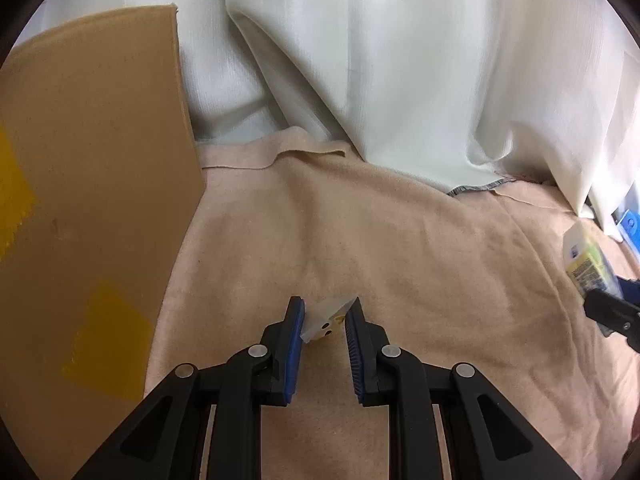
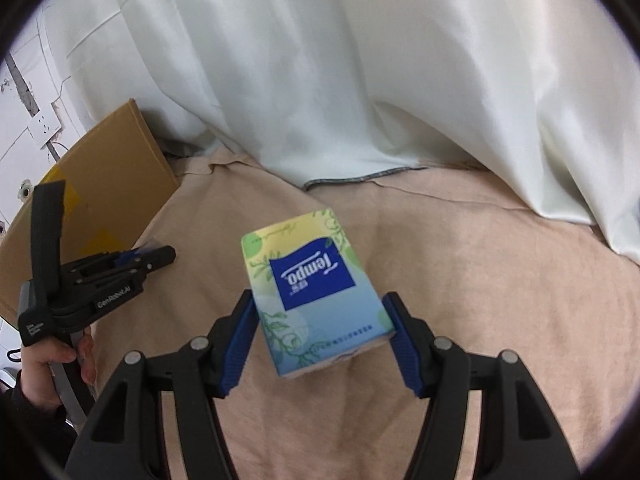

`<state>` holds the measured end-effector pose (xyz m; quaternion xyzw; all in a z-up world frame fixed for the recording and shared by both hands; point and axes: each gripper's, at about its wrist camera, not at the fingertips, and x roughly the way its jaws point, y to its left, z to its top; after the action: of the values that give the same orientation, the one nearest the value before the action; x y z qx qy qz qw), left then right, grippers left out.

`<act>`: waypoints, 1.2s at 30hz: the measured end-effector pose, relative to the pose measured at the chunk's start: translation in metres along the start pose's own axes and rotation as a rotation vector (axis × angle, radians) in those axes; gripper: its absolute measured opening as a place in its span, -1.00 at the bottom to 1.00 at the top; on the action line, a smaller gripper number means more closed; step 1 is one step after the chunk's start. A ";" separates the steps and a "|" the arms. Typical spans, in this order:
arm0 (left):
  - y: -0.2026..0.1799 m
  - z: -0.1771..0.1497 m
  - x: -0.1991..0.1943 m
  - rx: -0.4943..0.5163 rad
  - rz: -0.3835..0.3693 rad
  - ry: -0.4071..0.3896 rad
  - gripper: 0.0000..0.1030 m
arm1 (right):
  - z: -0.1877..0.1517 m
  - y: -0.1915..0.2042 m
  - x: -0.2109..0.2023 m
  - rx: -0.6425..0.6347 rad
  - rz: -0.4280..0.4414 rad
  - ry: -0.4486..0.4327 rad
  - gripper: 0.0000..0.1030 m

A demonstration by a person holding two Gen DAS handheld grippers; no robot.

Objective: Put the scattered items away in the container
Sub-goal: 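Lift the clear packet and tissue pack and carry both over the box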

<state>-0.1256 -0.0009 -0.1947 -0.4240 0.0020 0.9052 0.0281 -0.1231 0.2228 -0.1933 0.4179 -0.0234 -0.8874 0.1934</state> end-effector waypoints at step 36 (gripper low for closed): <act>0.013 0.049 -0.159 -0.044 -0.042 -0.303 -0.62 | 0.053 0.064 -0.086 -0.085 0.075 -0.291 0.28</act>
<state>-0.0618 -0.0200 -0.0413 -0.2829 -0.0311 0.9579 0.0377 -0.0921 0.1884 -0.0826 0.2751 -0.0292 -0.9309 0.2387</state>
